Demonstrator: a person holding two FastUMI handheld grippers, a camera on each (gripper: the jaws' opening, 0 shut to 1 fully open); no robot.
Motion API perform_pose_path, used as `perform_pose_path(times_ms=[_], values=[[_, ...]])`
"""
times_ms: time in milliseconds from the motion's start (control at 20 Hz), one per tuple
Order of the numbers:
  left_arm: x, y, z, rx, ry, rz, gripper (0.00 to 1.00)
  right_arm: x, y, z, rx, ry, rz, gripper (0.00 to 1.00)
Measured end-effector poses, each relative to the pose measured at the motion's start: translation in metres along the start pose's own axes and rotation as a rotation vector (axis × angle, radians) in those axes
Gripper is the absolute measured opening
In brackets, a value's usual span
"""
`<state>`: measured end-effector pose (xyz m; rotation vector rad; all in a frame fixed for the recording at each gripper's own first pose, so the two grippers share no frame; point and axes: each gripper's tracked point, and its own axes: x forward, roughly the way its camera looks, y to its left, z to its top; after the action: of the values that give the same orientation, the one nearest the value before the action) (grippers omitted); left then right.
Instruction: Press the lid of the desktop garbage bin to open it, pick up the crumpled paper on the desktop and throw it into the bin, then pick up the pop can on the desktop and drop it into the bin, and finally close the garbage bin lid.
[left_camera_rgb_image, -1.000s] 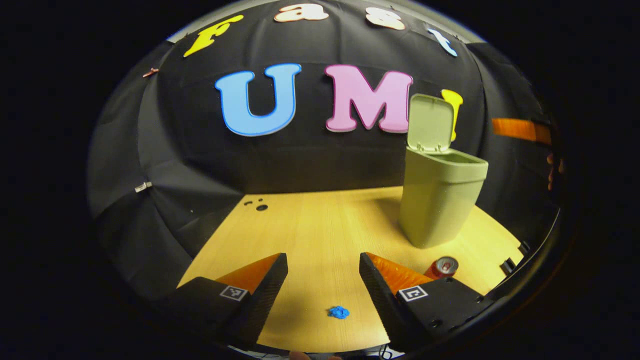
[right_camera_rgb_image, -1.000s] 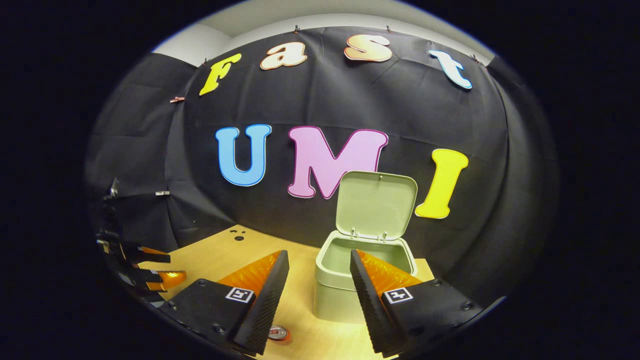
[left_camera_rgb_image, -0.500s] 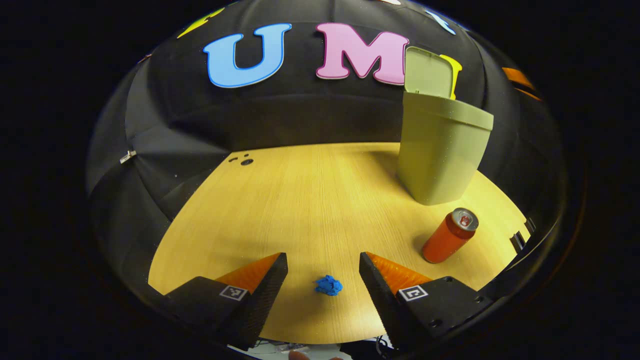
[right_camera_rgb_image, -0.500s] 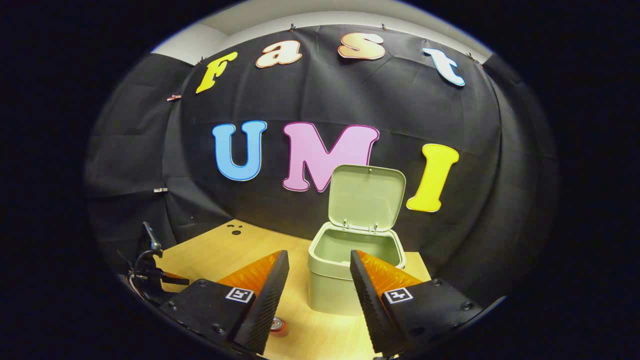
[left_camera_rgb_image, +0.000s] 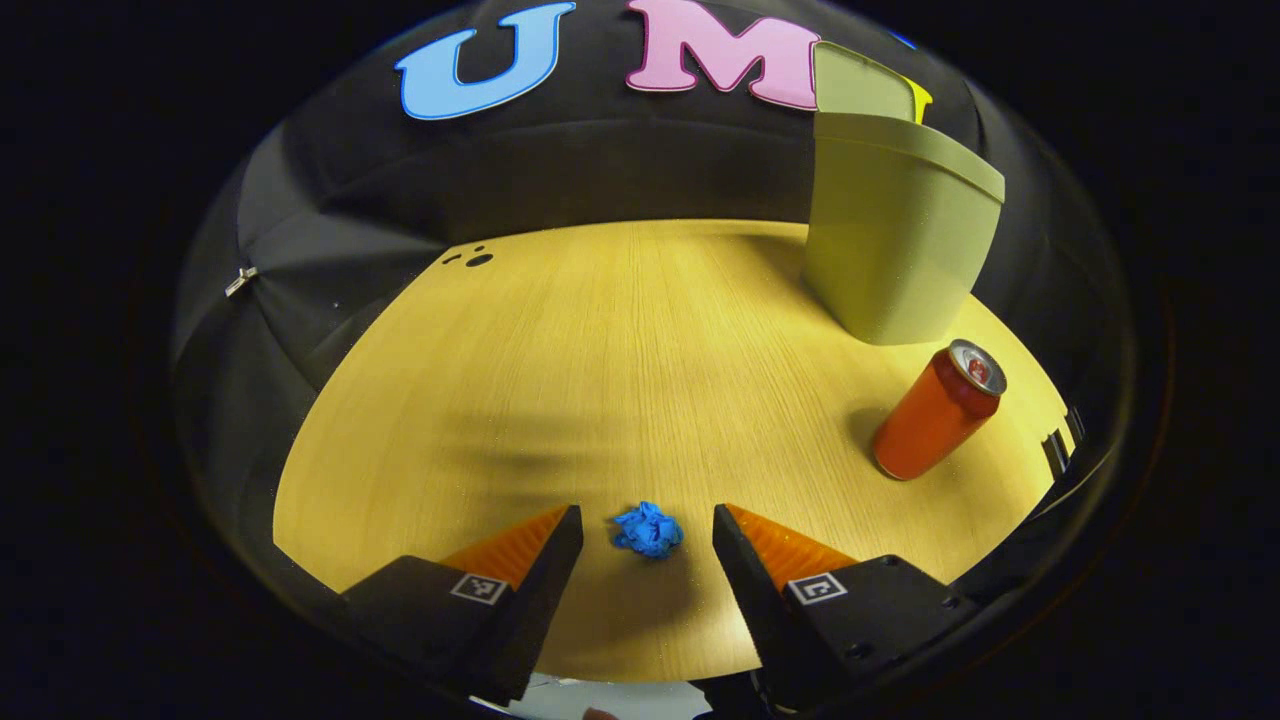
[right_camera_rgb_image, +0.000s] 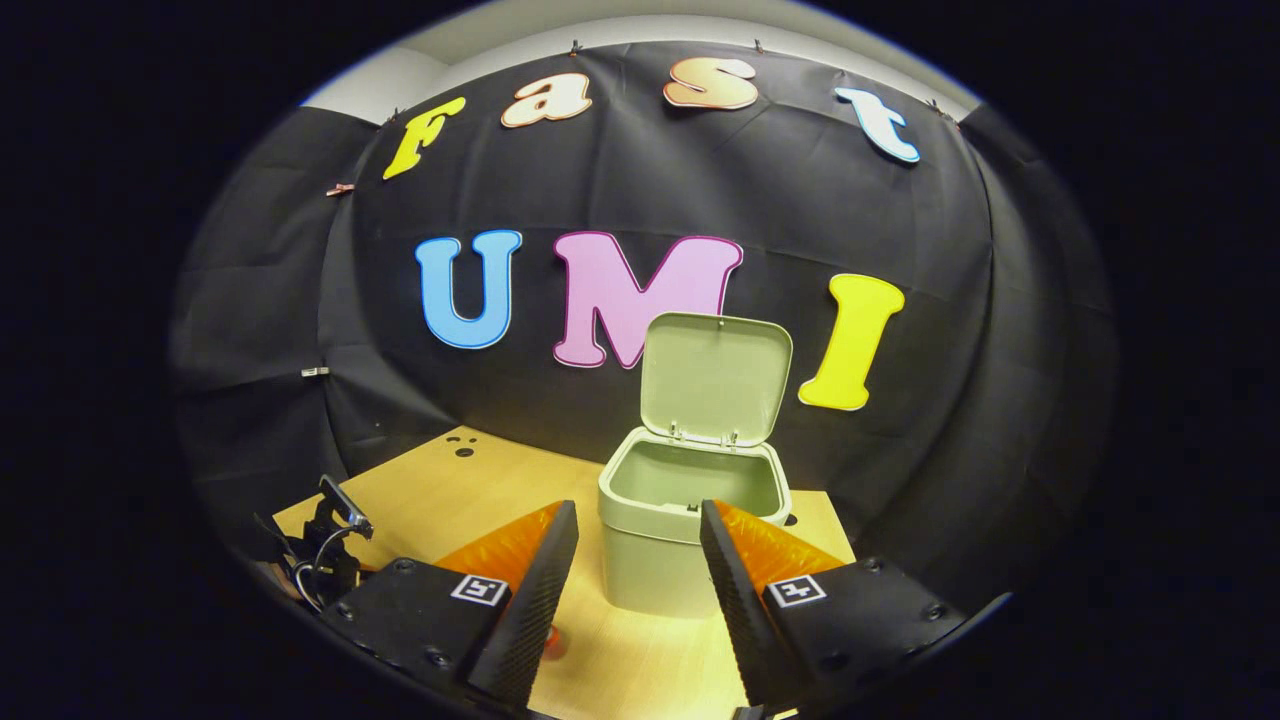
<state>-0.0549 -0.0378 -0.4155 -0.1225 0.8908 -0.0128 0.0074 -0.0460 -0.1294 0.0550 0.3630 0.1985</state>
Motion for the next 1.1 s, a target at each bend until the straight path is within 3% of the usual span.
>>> perform_pose_path(times_ms=[400,650,700,750,800,900,1100], values=[[0.021,0.001,-0.015,-0.03,0.069,0.012,0.7,-0.003,-0.01,-0.004,-0.002,0.019,-0.015,0.79],[0.025,0.0,-0.02,-0.015,0.096,0.002,0.4,-0.002,-0.01,-0.007,-0.002,0.027,-0.011,0.79],[0.025,-0.001,-0.019,-0.019,0.095,-0.005,0.42,-0.002,-0.009,-0.008,-0.001,0.029,-0.009,0.8],[0.025,-0.002,-0.018,-0.027,0.095,-0.015,0.36,-0.002,-0.009,-0.009,0.001,0.03,-0.006,0.79],[0.024,-0.004,-0.017,-0.039,0.095,-0.029,0.4,-0.002,-0.009,-0.01,0.002,0.033,-0.005,0.79],[0.021,-0.003,-0.011,-0.057,0.083,-0.04,0.31,-0.001,-0.008,-0.011,0.005,0.037,0.0,0.8],[0.001,0.0,0.019,-0.041,0.005,-0.035,0.35,0.0,-0.005,-0.016,0.011,0.044,0.013,0.79]])
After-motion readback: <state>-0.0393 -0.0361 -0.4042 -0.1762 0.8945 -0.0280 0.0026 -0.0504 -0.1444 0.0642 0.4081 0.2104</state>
